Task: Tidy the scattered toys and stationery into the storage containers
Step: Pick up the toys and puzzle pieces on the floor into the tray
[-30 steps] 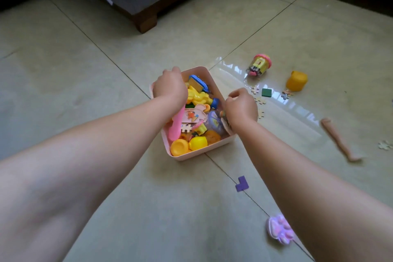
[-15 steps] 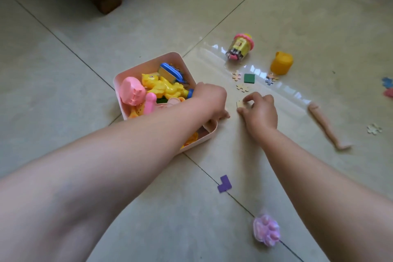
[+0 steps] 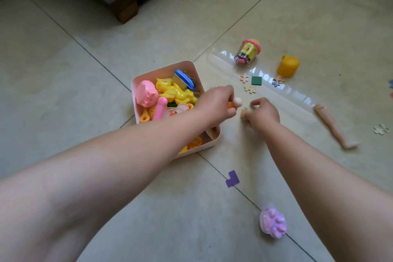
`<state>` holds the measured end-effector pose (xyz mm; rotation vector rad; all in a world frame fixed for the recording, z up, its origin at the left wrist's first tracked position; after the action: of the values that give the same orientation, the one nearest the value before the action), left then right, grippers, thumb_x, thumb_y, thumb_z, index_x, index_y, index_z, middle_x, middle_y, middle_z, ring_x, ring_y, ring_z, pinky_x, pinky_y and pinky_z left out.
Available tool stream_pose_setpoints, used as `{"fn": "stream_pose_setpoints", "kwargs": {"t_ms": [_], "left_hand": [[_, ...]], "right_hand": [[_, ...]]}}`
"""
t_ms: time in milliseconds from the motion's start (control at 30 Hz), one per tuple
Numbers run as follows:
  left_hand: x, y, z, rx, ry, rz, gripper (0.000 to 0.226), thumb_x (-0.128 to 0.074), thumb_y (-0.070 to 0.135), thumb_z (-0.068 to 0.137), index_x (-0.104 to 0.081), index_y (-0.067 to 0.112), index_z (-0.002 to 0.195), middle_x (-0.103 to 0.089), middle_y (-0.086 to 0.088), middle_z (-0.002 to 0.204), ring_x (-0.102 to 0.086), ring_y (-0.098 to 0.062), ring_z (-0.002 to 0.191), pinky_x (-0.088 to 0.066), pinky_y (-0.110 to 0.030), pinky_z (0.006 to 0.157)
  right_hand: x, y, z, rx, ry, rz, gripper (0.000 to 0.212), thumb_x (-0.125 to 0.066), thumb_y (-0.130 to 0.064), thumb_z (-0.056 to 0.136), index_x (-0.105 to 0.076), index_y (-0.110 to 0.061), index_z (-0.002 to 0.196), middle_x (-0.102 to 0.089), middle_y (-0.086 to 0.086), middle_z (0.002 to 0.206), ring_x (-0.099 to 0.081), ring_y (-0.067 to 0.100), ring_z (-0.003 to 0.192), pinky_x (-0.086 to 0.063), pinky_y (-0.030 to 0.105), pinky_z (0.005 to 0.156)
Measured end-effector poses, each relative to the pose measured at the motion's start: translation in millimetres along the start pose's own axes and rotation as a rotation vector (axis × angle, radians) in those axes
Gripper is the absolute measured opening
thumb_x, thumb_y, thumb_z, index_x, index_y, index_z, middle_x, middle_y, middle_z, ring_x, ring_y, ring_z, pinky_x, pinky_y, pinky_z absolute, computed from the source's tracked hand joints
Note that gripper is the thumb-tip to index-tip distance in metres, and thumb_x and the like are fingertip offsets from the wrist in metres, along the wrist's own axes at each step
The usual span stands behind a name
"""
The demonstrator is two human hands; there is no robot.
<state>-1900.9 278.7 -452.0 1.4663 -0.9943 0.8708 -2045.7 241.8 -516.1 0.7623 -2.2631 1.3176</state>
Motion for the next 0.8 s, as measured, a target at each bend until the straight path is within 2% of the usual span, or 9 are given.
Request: {"fn": "stream_pose_setpoints", "kwargs": {"t_ms": [67, 200, 300, 367, 467, 533, 567, 667, 800], "left_hand": [[17.5, -4.8, -8.9, 0.021, 0.106, -0.098, 0.024, -0.064, 0.028, 0.080, -0.054, 0.014, 0.096, -0.060, -0.006, 0.095, -0.056, -0.028, 0.091, -0.036, -0.030, 0.066], [54.4, -33.6, -23.8, 0.208, 0.293, -0.146, 0.022, -0.062, 0.027, 0.079, -0.054, 0.013, 0.093, -0.060, -0.009, 0.099, -0.055, -0.029, 0.096, -0.035, -0.030, 0.068], [73.4, -57.9, -36.4, 0.384, 0.321, -0.088, 0.026, -0.057, 0.030, 0.080, -0.054, 0.012, 0.098, -0.063, -0.010, 0.102, -0.056, -0.031, 0.097, -0.034, -0.032, 0.065], [78.5, -68.7, -42.4, 0.481, 0.271, 0.054, 0.033, -0.053, 0.033, 0.079, -0.055, 0.011, 0.104, -0.065, -0.011, 0.103, -0.057, -0.033, 0.098, -0.036, -0.033, 0.066], [75.9, -75.0, -46.7, 0.577, 0.146, 0.196, 0.050, -0.056, 0.032, 0.079, -0.049, 0.008, 0.122, -0.056, -0.016, 0.122, -0.049, -0.035, 0.117, -0.042, -0.039, 0.089], [73.7, -68.8, -40.7, 0.507, 0.145, 0.254, 0.050, -0.056, 0.022, 0.080, -0.045, 0.007, 0.127, -0.050, -0.018, 0.128, -0.042, -0.035, 0.122, -0.037, -0.040, 0.098], [72.9, -62.3, -35.8, 0.426, 0.165, 0.274, 0.047, -0.054, 0.018, 0.081, -0.046, 0.008, 0.126, -0.050, -0.017, 0.127, -0.042, -0.035, 0.121, -0.036, -0.039, 0.098], [63.0, -39.0, -14.1, 0.158, 0.178, 0.276, 0.037, -0.053, 0.018, 0.085, -0.053, 0.014, 0.122, -0.053, -0.011, 0.124, -0.042, -0.032, 0.120, -0.033, -0.038, 0.098], [31.3, -12.0, 10.6, 0.023, -0.070, 0.374, 0.036, -0.056, 0.031, 0.090, -0.059, 0.022, 0.124, -0.059, -0.005, 0.122, -0.042, -0.030, 0.121, -0.031, -0.037, 0.095]], "right_hand": [[-0.8, -11.0, -7.5, 0.011, -0.026, 0.000, 0.018, -0.065, -0.016, 0.081, -0.066, -0.023, 0.098, -0.067, 0.004, 0.099, -0.064, 0.027, 0.091, -0.054, 0.034, 0.084], [-11.4, -49.6, -27.2, 0.126, -0.059, 0.274, 0.014, -0.062, -0.013, 0.080, -0.068, -0.021, 0.071, -0.068, -0.002, 0.077, -0.059, 0.019, 0.074, -0.045, 0.028, 0.069], [-21.7, -82.0, -48.5, 0.252, -0.203, 0.469, 0.006, -0.066, -0.015, 0.084, -0.070, -0.013, 0.086, -0.066, 0.002, 0.079, -0.057, 0.015, 0.070, -0.046, 0.023, 0.063], [-26.9, -94.7, -63.2, 0.323, -0.323, 0.473, 0.015, -0.067, -0.016, 0.087, -0.070, -0.006, 0.098, -0.066, 0.003, 0.080, -0.057, 0.010, 0.067, -0.047, 0.015, 0.054], [-36.2, -87.6, -60.7, 0.335, -0.284, 0.367, 0.024, -0.068, -0.031, 0.088, -0.070, -0.011, 0.100, -0.069, 0.003, 0.088, -0.064, 0.014, 0.075, -0.054, 0.023, 0.062], [-32.8, -72.8, -44.8, 0.260, -0.114, 0.346, 0.021, -0.063, -0.033, 0.090, -0.068, -0.015, 0.099, -0.072, 0.003, 0.092, -0.067, 0.019, 0.084, -0.056, 0.035, 0.077], [-28.0, -63.6, -36.6, 0.209, -0.043, 0.334, 0.018, -0.061, -0.031, 0.090, -0.067, -0.018, 0.101, -0.072, 0.003, 0.096, -0.067, 0.021, 0.086, -0.054, 0.035, 0.078], [-7.8, -36.1, -16.6, 0.095, 0.054, 0.210, 0.024, -0.056, -0.021, 0.089, -0.061, -0.023, 0.113, -0.067, 0.004, 0.105, -0.063, 0.024, 0.085, -0.044, 0.026, 0.069], [6.1, -15.9, 12.3, 0.120, 0.039, 0.071, 0.045, -0.063, -0.024, 0.087, -0.050, -0.027, 0.130, -0.061, 0.005, 0.110, -0.061, 0.025, 0.095, -0.047, 0.030, 0.079]]}}
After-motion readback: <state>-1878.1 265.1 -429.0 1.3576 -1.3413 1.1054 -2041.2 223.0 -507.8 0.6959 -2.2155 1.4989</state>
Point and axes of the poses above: each hand's wrist, its own z-axis towards the middle knuckle, its own x-axis out of the back of the hand, y = z × x, the point moved 2 cm from there along z, towards the middle knuckle
